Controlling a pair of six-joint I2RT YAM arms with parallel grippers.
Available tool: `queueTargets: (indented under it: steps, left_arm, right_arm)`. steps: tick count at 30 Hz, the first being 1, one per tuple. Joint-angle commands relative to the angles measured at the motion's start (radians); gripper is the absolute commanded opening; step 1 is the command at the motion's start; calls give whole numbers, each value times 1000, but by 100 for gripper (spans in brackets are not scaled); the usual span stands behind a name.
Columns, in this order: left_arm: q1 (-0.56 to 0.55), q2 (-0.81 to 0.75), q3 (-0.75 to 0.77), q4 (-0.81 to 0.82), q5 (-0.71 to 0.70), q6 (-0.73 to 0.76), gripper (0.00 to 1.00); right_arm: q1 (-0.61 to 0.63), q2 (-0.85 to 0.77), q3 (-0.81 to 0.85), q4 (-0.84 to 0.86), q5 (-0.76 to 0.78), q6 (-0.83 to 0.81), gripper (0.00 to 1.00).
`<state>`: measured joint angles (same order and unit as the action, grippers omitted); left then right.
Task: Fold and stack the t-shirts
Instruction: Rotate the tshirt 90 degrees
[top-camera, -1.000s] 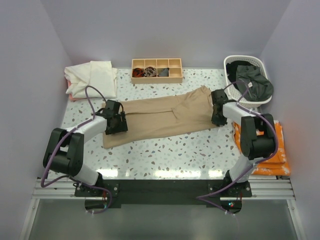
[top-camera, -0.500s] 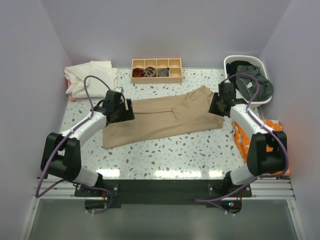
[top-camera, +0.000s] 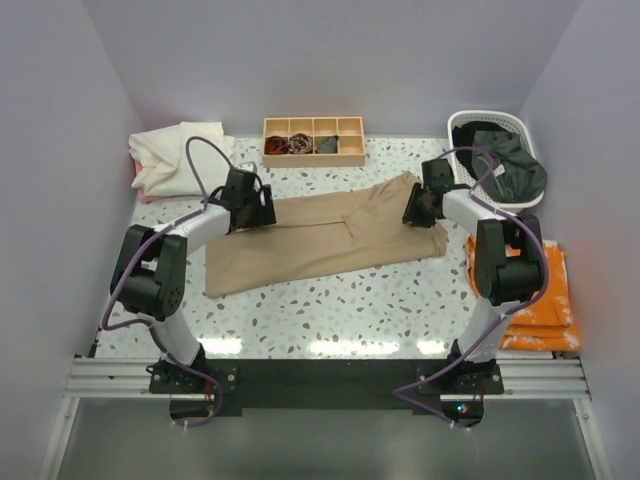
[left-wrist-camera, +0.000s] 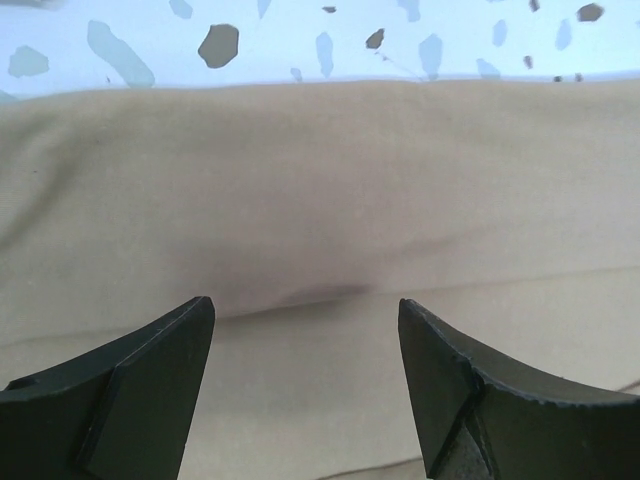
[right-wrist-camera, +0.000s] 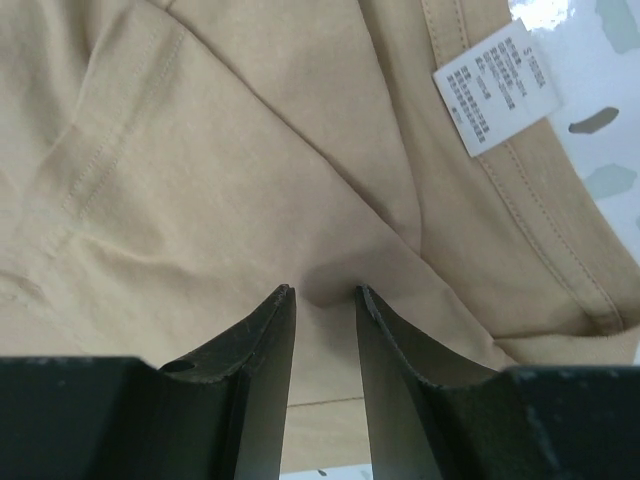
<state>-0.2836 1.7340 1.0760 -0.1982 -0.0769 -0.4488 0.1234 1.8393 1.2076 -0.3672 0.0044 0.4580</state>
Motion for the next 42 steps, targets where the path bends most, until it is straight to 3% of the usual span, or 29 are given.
queueTargets:
  steps: [1, 10, 13, 19, 27, 34, 37, 42]
  left_arm:
    - [3, 59, 6, 54, -46, 3, 79]
    - [-15, 102, -157, 54, 8, -74, 79]
    - [-80, 49, -198, 2, -17, -94, 79]
    - [-179, -48, -332, -23, 100, -182, 79]
    - [-420, -263, -527, -81, 180, -349, 80]
    - [-699, -410, -659, -81, 310, -508, 81]
    - [-814, -458, -659, -87, 328, -568, 81]
    - [-888, -438, -525, -144, 312, -519, 81]
  right_arm:
    - [1, 43, 70, -18, -9, 15, 34]
    - [7, 123, 128, -93, -18, 1, 34]
    - [13, 158, 167, -125, -9, -7, 34]
    - [21, 236, 291, -219, 45, -24, 33]
    - [28, 327, 470, -306, 80, -61, 34]
    - [94, 484, 757, -443, 51, -122, 34]
    - [142, 563, 873, -487, 7, -159, 34]
    - [218, 682, 1032, -539, -46, -199, 36]
